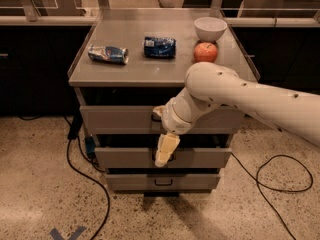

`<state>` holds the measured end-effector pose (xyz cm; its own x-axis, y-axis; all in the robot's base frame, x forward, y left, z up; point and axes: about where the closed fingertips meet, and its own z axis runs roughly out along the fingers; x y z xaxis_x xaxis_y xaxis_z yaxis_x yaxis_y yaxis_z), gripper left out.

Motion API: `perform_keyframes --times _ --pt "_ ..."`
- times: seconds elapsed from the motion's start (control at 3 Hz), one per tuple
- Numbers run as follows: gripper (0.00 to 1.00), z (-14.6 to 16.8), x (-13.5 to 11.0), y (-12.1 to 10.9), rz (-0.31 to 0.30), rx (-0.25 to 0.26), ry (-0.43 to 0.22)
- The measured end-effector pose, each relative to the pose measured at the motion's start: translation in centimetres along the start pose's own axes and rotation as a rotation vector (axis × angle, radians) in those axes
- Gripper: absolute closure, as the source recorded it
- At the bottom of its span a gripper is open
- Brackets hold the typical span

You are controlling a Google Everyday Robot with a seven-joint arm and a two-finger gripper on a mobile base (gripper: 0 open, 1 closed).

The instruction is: Open top drawer

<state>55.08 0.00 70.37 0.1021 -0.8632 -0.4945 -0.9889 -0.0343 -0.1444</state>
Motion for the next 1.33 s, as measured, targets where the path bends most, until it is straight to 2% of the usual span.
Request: perform_keyframes --times 0.33,0.67,1.0,1.33 --pt "0.0 3.6 -0.5 -1.3 -0.05 -0.055 0.004" --pt "0.0 5.7 0.2 -1.5 -0.056 -0.109 0.017" --pt "0.0 5.7 0.2 -1.5 -0.056 -0.109 0.017" --pt "0.0 5.5 0.8 -1.6 -0.057 -0.107 0.044"
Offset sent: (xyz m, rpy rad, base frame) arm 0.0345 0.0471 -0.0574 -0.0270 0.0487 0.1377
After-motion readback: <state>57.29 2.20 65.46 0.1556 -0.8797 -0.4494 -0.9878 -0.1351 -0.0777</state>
